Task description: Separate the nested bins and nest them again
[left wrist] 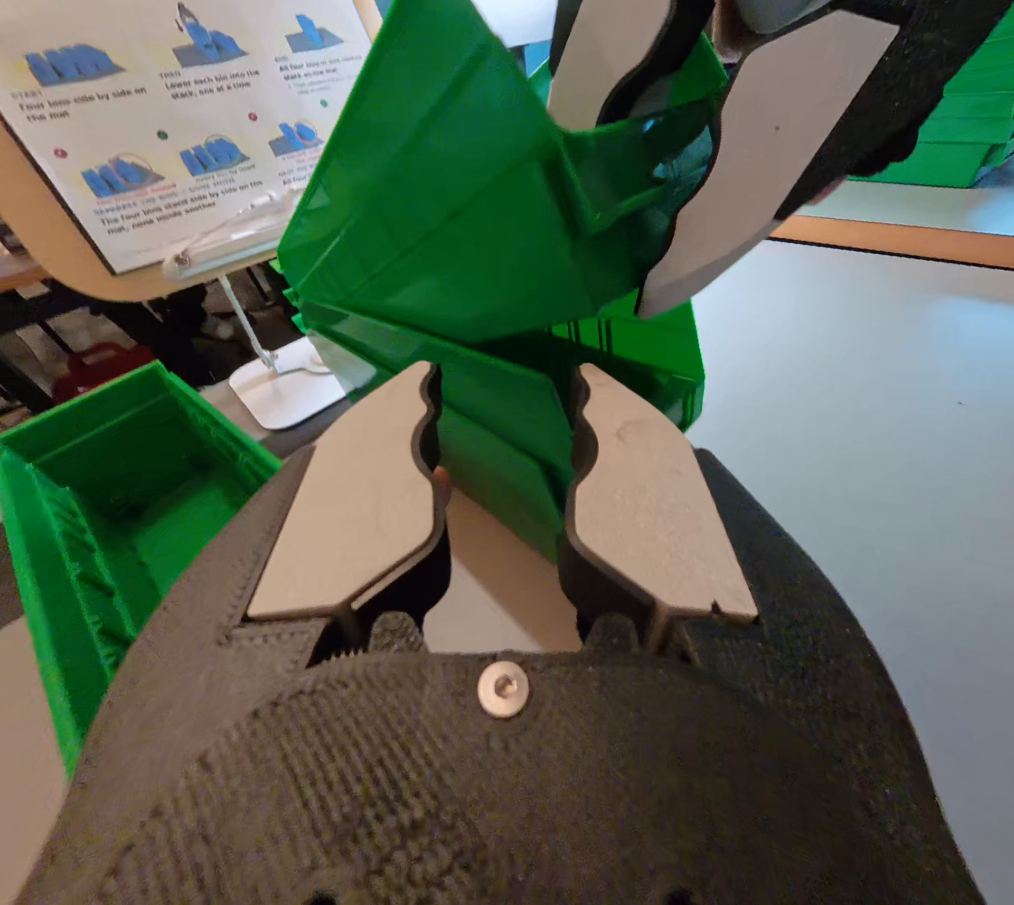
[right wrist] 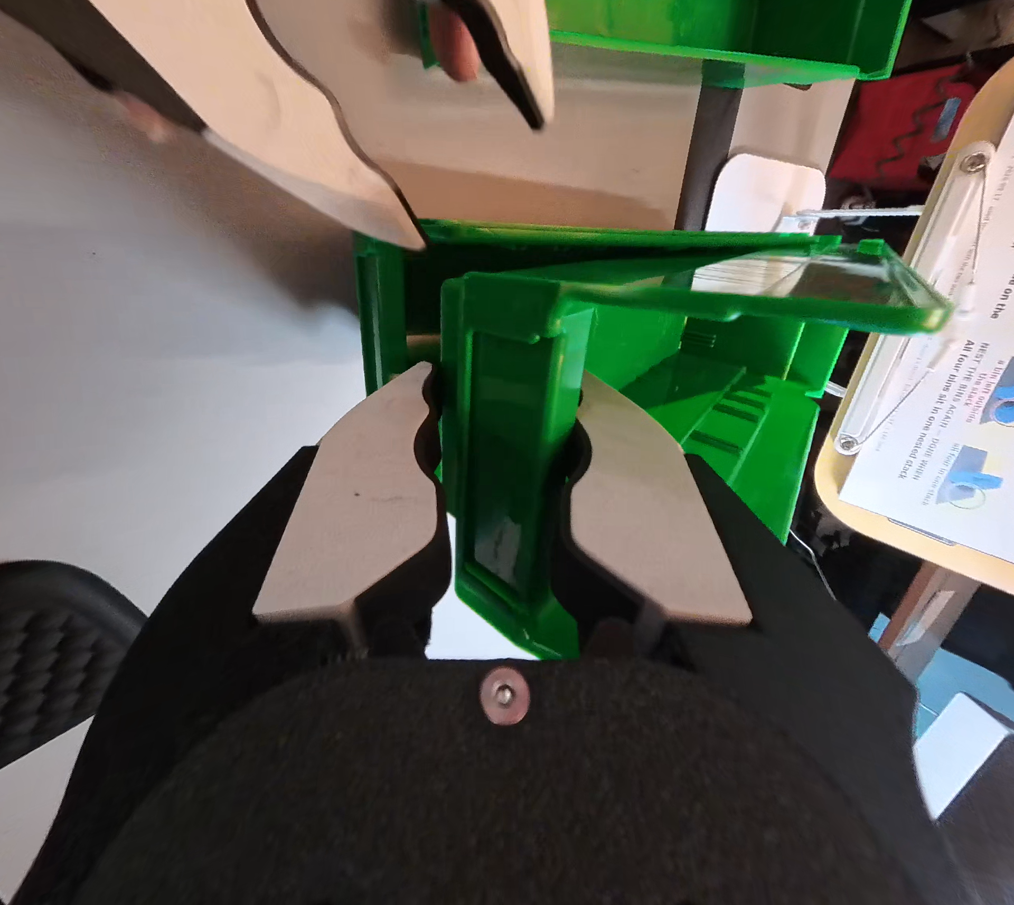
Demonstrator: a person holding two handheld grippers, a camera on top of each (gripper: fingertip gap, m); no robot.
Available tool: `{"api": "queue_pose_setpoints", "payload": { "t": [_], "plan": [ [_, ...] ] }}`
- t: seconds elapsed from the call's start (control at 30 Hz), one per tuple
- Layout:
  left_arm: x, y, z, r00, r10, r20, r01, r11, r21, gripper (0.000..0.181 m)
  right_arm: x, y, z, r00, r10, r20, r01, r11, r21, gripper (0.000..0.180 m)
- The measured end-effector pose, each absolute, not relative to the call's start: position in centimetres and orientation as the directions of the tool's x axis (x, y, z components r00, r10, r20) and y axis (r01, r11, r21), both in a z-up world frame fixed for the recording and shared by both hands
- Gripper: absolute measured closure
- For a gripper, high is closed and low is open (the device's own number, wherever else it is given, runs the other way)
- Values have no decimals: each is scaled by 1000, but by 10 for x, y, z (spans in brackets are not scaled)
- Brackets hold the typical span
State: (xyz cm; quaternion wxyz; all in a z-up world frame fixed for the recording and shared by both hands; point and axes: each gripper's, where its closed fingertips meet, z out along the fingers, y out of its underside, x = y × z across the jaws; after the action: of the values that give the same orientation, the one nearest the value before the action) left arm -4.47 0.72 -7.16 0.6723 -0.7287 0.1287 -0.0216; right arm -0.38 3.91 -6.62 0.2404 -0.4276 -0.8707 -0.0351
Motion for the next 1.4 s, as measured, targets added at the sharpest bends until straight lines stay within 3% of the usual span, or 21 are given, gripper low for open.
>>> {"api": "queue_pose_setpoints", "payload": {
  "t": [0.37,1.1,1.4],
  "plan": [
    [-49,-44,-112,963,-256,-86,-130,-160,-979,132,5,36,-39,-492,751,441,764,615,-196,137],
    [-49,-43,-136,959,-272,-79,-139,-207,-969,132,-7,57,37,-483,842,240,789,537,-298,136],
    [-48,-44,-133,959,-270,-84,-140,-196,-971,132,-10,73,74,-429,808,405,768,562,-308,141]
  ]
}}
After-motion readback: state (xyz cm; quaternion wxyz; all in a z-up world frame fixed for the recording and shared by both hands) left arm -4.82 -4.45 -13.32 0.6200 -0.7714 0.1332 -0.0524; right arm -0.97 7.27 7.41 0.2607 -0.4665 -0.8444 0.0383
